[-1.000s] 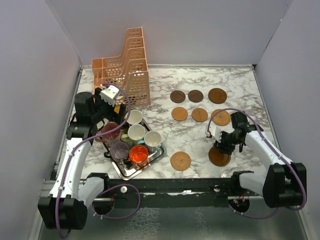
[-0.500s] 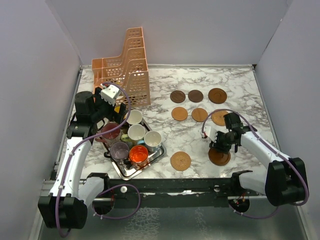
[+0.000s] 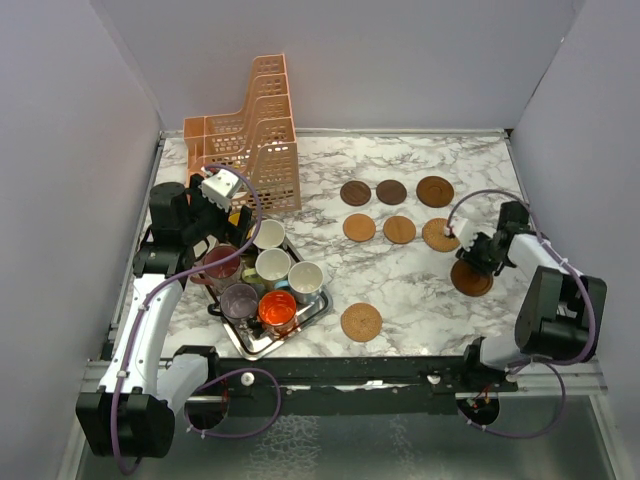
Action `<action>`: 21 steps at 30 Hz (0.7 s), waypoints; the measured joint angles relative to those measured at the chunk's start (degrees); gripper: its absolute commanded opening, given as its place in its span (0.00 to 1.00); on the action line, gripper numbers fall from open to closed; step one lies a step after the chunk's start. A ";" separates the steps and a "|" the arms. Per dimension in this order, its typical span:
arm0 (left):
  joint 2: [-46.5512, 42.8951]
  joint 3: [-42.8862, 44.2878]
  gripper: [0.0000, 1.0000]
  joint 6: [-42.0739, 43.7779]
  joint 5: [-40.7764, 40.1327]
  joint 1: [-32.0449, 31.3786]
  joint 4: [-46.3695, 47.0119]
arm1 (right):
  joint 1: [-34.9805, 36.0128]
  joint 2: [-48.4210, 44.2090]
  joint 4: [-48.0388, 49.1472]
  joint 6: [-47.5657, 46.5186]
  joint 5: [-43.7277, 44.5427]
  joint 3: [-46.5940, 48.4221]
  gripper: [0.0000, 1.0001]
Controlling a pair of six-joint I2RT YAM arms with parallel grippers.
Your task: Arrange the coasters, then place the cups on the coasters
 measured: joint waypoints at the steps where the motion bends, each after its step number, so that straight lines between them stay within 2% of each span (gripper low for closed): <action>1: 0.02 0.00 0.99 0.09 0.00 0.00 0.02 | -1.92 0.94 0.55 -0.81 0.09 0.76 0.40; 3: 0.02 0.00 0.99 0.13 -0.02 0.00 0.00 | -6.58 4.00 1.11 -2.62 0.07 3.41 0.40; 8: 0.24 0.31 0.99 0.13 -0.02 0.00 -0.07 | -11.67 12.55 3.32 -2.21 1.36 11.47 0.37; 17: 0.31 1.07 0.99 0.28 -0.02 0.00 -0.02 | -11.82 29.44 6.99 11.78 5.46 31.63 0.36; 21: 0.31 1.07 0.99 0.35 -0.04 0.00 -0.02 | -10.80 34.16 6.99 17.75 5.73 38.14 0.36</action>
